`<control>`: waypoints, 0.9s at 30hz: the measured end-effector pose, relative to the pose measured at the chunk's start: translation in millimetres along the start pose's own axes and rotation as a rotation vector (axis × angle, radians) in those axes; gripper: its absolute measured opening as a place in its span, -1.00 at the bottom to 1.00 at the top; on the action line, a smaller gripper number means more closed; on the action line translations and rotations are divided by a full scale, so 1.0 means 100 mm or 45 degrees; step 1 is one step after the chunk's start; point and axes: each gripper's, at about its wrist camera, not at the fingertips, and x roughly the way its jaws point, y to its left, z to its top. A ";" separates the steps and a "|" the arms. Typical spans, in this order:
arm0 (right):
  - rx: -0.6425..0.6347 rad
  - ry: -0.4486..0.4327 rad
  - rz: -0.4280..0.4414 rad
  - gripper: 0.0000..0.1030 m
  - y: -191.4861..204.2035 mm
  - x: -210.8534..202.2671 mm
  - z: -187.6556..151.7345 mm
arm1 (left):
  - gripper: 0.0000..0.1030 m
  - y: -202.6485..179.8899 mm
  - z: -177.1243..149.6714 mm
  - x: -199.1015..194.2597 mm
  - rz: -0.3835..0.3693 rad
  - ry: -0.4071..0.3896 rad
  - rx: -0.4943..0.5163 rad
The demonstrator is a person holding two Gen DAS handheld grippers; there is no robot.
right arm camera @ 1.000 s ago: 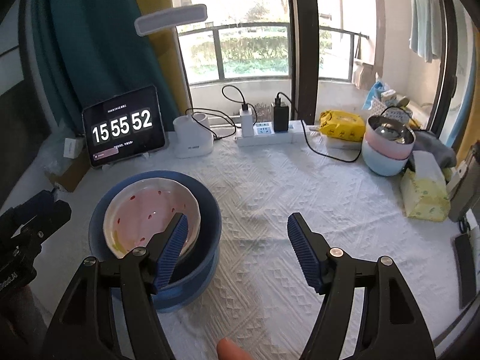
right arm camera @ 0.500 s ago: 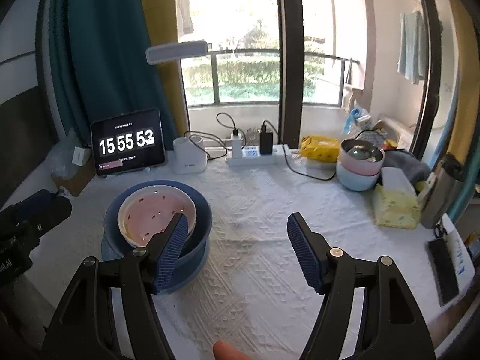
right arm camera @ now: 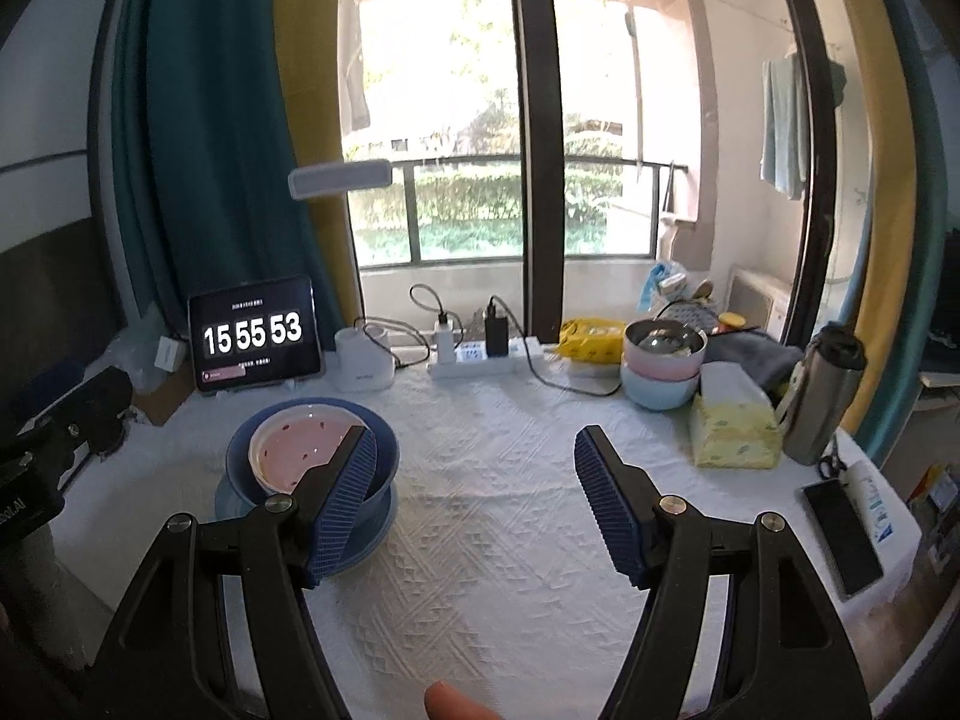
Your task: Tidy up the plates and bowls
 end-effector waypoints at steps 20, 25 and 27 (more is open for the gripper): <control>0.047 -0.192 -0.040 0.40 -0.14 -0.57 0.12 | 0.76 -0.03 0.16 -0.44 -0.010 -0.233 0.008; 0.046 -0.193 -0.045 0.40 -0.14 -0.58 0.11 | 0.77 -0.04 0.15 -0.46 -0.012 -0.235 0.010; 0.048 -0.193 -0.045 0.40 -0.14 -0.58 0.11 | 0.77 -0.04 0.15 -0.45 -0.014 -0.228 0.005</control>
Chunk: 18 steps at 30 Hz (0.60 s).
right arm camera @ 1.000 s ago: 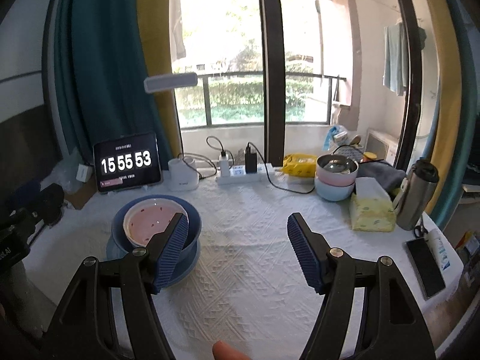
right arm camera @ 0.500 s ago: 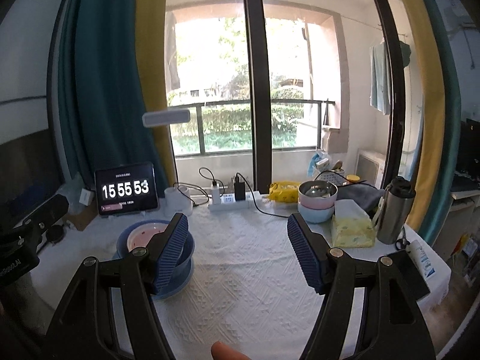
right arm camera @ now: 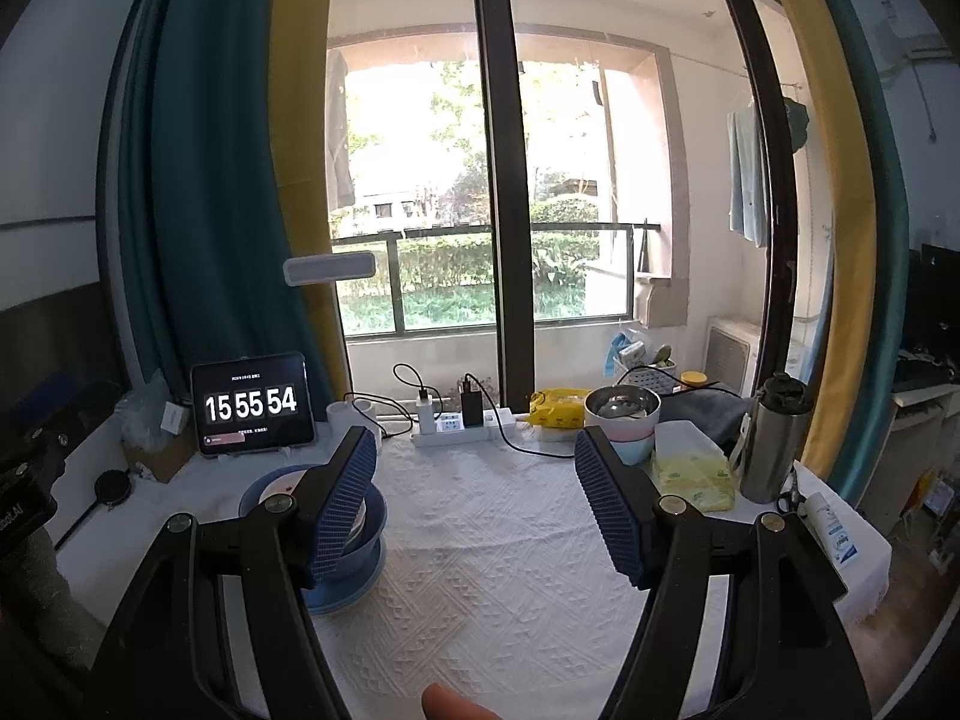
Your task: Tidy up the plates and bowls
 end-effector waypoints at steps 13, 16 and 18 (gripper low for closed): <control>0.008 0.025 0.004 0.41 0.03 0.03 -0.01 | 0.77 0.05 -0.01 0.03 -0.005 0.034 -0.033; 0.006 0.028 0.004 0.41 0.03 0.04 -0.01 | 0.77 0.04 -0.01 0.03 -0.005 0.035 -0.032; 0.005 0.029 0.003 0.40 0.03 0.04 -0.01 | 0.77 0.04 -0.01 0.03 -0.006 0.037 -0.032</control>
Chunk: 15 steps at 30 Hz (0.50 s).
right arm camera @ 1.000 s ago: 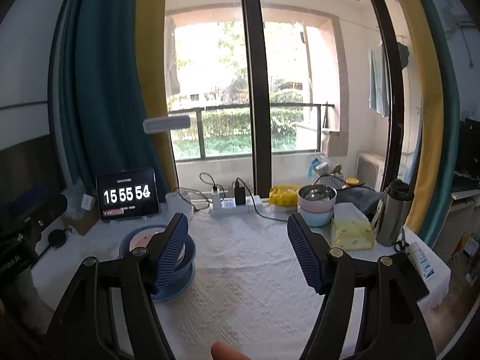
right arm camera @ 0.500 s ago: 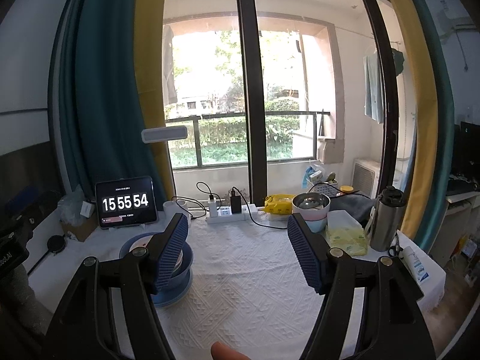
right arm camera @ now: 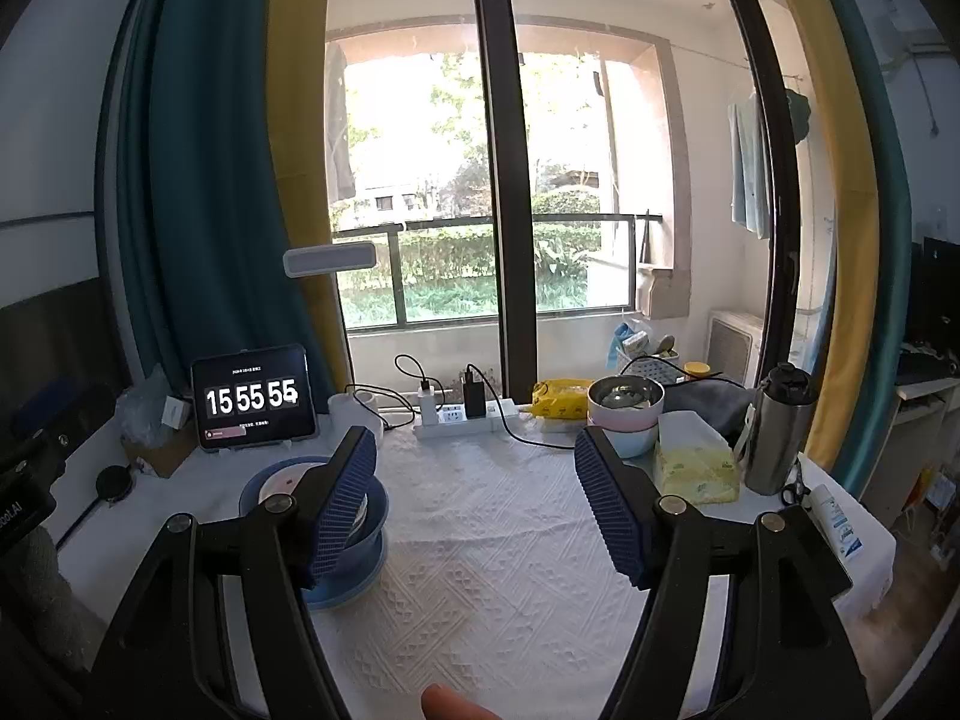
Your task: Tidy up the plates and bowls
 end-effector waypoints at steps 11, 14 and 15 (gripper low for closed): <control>0.006 0.006 -0.001 0.41 -0.01 0.01 -0.02 | 0.77 -0.02 -0.01 -0.01 -0.002 0.004 0.003; 0.007 0.007 -0.003 0.41 -0.01 0.01 -0.03 | 0.77 -0.02 -0.01 -0.02 -0.003 0.005 0.004; 0.007 0.007 -0.002 0.41 -0.02 0.01 -0.03 | 0.77 -0.02 -0.01 -0.02 -0.003 0.004 0.004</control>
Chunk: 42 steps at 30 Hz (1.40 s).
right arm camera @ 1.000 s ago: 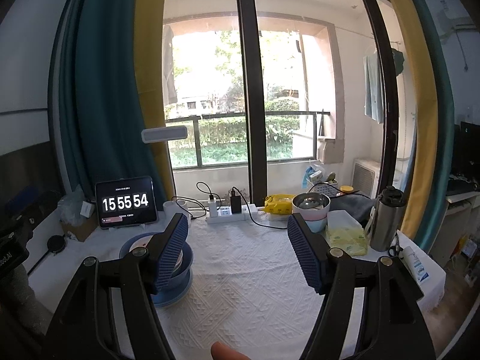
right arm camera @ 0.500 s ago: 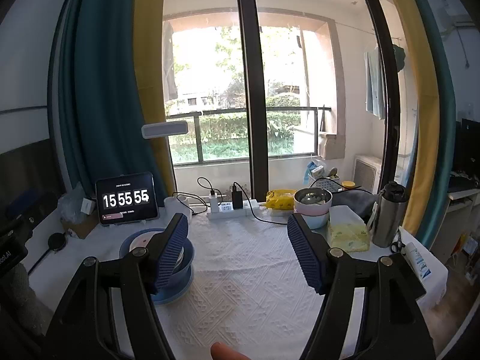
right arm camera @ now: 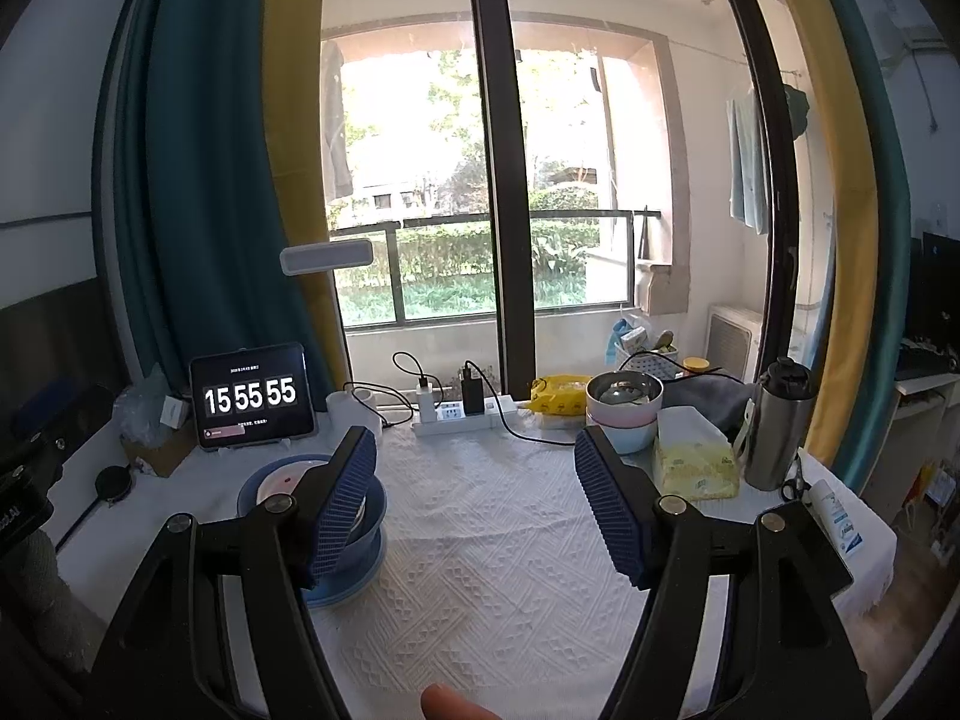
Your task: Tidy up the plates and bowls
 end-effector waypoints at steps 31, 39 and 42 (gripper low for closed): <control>0.002 0.013 -0.005 0.41 0.01 0.02 -0.05 | 0.77 0.01 0.00 0.01 -0.007 0.002 0.001; 0.004 0.018 -0.006 0.41 0.01 0.02 -0.05 | 0.77 0.01 -0.01 0.01 -0.008 0.003 0.000; 0.003 0.021 -0.005 0.41 0.01 0.03 -0.04 | 0.77 0.01 -0.01 0.01 -0.008 0.003 0.000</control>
